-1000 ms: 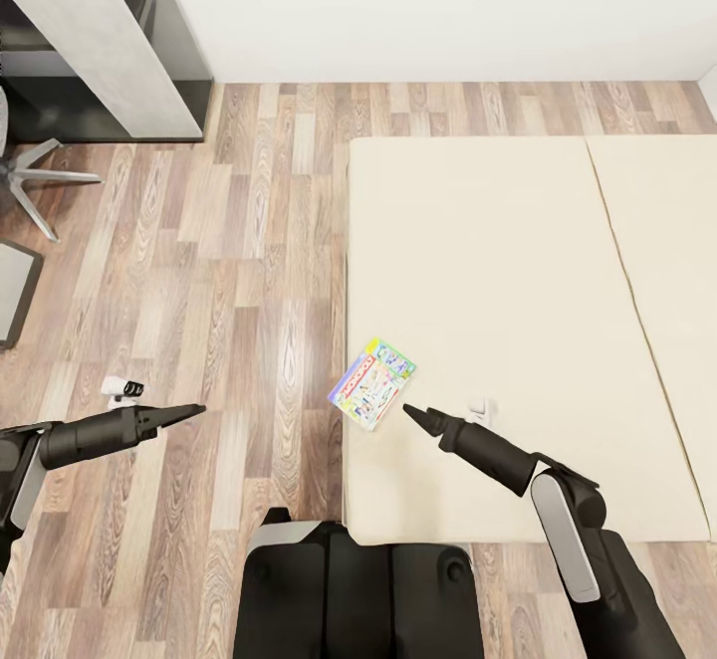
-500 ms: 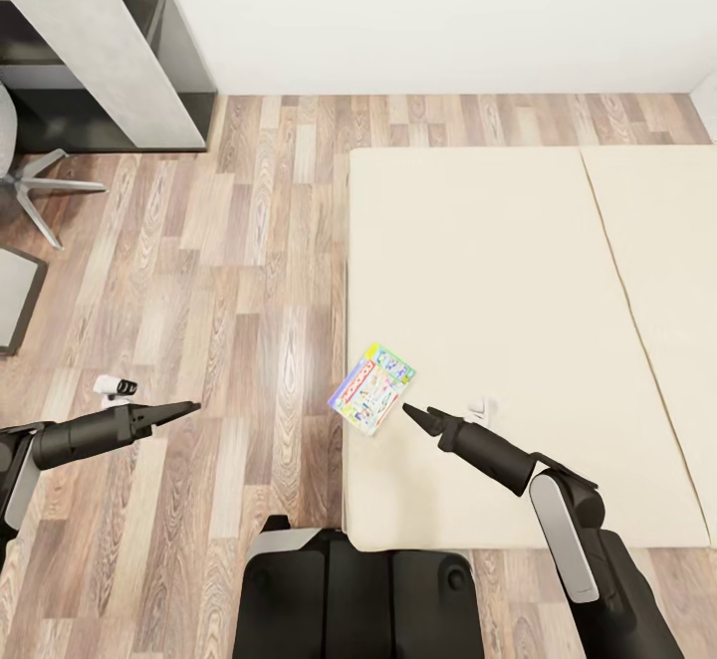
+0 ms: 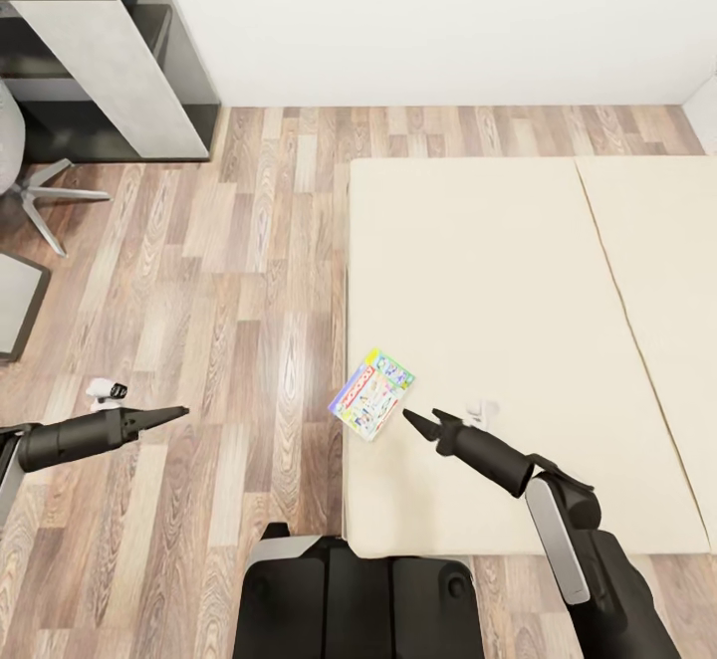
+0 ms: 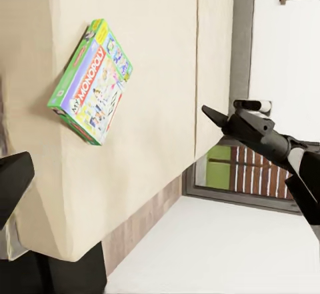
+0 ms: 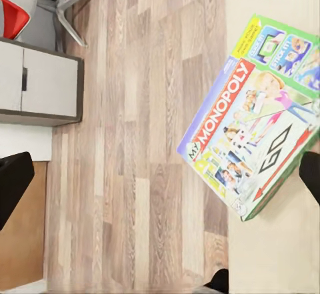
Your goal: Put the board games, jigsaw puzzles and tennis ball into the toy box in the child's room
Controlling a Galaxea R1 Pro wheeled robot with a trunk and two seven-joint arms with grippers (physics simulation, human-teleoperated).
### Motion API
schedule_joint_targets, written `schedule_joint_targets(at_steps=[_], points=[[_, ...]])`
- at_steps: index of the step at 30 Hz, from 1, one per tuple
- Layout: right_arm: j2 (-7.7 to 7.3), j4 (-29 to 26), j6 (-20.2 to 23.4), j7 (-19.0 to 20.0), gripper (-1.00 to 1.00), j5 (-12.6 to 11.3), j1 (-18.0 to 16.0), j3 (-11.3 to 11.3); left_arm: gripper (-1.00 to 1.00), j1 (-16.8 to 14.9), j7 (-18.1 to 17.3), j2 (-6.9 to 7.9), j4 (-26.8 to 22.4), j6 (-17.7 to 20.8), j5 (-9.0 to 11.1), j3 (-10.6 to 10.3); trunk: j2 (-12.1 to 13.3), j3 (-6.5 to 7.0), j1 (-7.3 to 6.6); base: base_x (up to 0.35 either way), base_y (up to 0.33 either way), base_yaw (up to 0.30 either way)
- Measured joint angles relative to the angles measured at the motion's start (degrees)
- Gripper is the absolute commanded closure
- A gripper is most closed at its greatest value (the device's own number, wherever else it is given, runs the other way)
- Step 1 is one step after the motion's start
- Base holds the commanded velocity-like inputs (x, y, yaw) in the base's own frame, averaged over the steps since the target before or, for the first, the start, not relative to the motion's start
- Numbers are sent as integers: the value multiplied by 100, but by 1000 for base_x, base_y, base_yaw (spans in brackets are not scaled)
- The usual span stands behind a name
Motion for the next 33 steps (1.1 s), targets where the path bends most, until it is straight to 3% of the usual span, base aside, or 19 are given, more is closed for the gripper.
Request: schedule_joint_targets(at_steps=[6, 13, 18, 33], points=[[-4, 225, -131, -14, -100, 190, 0, -28, -100, 1, 602, 95, 210, -264, -431, 28, 0, 56, 0, 0, 0, 0], [-9, 841, -659, 29, -100, 204, 0, -114, -100, 0, 1337, 103, 397, -419, -540, 60, 0, 122, 0, 0, 0, 0], [-14, 799, -775, 43, -100, 215, 14, -136, -100, 0, 1502, 105, 423, -452, -535, 66, 0, 169, 0, 0, 0, 0], [-4, 724, -827, 25, -100, 241, 35, -87, -100, -7, 1506, 105, 421, -460, -504, 94, 0, 309, 0, 0, 0, 0]])
